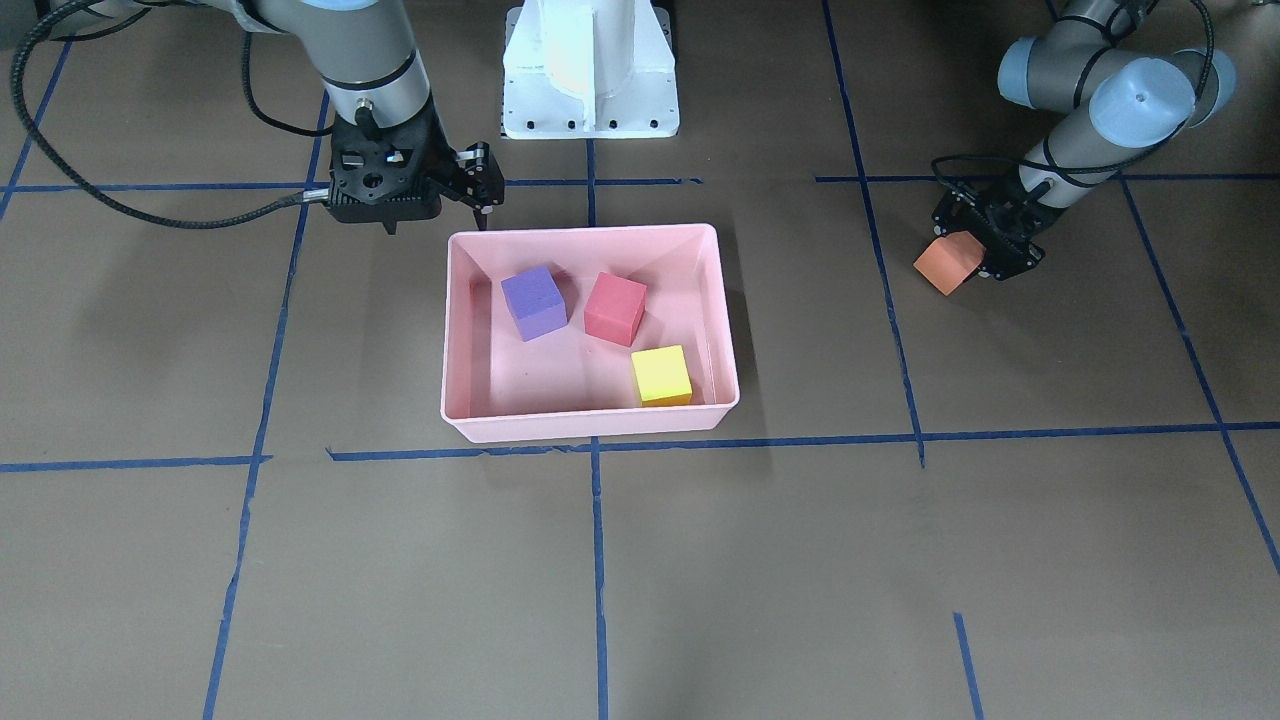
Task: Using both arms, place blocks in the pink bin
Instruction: 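Release the purple cube in the bin while the left gripper grasps the orange cube, then carry the orange cube into the bin with the left gripper while the right arm withdraws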
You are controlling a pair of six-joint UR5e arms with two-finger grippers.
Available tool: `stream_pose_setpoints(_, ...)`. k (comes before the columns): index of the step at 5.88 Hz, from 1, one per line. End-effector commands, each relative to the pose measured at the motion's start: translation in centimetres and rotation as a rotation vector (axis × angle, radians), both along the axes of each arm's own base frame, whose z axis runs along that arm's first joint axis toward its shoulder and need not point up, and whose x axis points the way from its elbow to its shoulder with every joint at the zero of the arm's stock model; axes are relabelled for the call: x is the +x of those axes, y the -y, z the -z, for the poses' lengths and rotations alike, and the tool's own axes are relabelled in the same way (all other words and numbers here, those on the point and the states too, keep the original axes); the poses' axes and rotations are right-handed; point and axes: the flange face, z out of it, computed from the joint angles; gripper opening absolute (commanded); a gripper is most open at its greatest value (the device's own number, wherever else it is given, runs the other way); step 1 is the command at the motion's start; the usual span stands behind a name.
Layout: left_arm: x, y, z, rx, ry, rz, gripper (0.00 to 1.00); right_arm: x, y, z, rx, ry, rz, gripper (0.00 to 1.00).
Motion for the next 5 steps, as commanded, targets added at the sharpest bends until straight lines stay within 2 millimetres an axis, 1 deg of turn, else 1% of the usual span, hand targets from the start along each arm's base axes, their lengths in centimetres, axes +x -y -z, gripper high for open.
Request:
stream_pose_setpoints(1, 0.1, 4.6, 5.9, -0.053, -0.060, 0.137, 0.41, 4.8, 3.2, -3.4, 0.091, -0.018, 0.096, 1.00)
stream_pose_setpoints(2, 1.1, 7.7, 11.4, -0.128, -0.080, 0.216, 0.42, 9.7, 5.5, -6.5, 0.124, -0.011, 0.158, 1.00)
stream_pose_setpoints(3, 2.9, 9.8, 18.7, -0.216, -0.053, 0.263, 0.42, 15.0, 7.3, -10.2, 0.166, -0.016, 0.208, 1.00)
stream_pose_setpoints(4, 4.6, 11.4, 26.6, -0.346, -0.037, 0.337, 0.43, 20.2, 8.1, -14.0, 0.201, -0.009, 0.258, 1.00)
stream_pose_setpoints(5, 6.4, 11.4, 32.3, -0.445, -0.044, 0.384, 0.43, 24.6, 8.2, -17.0, 0.228, 0.003, 0.289, 1.00)
